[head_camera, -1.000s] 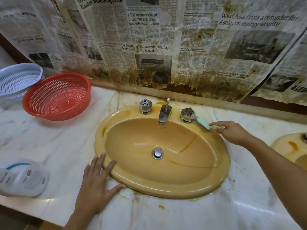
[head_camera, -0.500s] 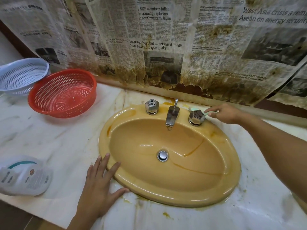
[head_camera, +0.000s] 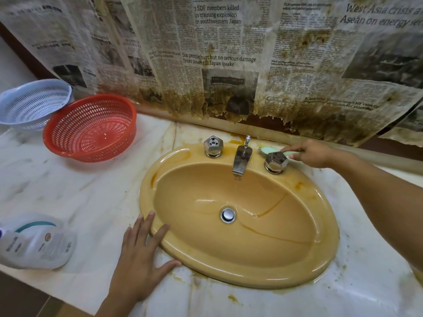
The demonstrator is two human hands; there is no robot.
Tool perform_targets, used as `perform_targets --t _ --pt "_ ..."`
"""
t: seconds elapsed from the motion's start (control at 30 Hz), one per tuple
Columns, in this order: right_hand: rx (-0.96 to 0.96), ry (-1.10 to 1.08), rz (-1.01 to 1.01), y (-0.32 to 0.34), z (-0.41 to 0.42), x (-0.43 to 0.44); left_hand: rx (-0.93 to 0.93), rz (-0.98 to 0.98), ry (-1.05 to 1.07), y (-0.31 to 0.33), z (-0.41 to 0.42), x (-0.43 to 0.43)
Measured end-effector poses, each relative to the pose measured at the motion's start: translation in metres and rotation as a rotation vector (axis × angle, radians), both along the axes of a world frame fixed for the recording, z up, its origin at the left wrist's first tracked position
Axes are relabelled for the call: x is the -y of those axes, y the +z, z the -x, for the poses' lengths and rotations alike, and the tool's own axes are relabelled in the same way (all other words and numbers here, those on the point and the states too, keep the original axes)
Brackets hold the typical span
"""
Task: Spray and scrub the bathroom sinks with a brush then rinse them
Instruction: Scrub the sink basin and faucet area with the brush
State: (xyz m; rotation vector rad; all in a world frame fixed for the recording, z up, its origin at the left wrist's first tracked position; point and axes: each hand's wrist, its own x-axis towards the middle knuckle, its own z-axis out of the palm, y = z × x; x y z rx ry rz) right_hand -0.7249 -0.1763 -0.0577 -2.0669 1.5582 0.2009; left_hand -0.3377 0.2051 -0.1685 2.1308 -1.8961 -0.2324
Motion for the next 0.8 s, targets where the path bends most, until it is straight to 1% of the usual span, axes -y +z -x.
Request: perform_targets --t 0.17,0.37,0.5,0.57,0.6,0.67,0.73,0.8 --pt "0.054 -0.041 -0.025 0.002 0.036 -0.026 0.004 0.001 -0.001 -0.001 -0.001 -0.001" --pt "0.089 -0.208 0.075 -0.012 0.052 -0.085 -0.009 0.009 -0.01 -0.002 -0.001 -0.002" --pt "0.075 -0.393 0.248 -0.013 0.043 -0.106 -0.006 0.004 -0.003 -0.001 -0.001 -0.002" --pt "0.115 -0.478 0.344 -0.006 0.035 -0.104 -0.012 0.005 0.0 -0.001 -0.002 -0.002" --pt "0.137 -0.464 0.363 -0.001 0.029 -0.1 -0.016 0.008 0.001 0.0 -0.002 -0.001" --pt "0.148 -0.349 0.343 0.009 0.013 -0.093 -0.019 0.007 0.002 0.001 -0.003 -0.001" --pt "0.084 -0.251 0.318 0.02 -0.004 -0.088 -0.027 0.01 0.002 0.001 -0.003 -0.001" --pt "0.042 -0.234 0.319 0.029 -0.016 -0.084 -0.039 0.015 0.002 0.0 -0.003 -0.001"
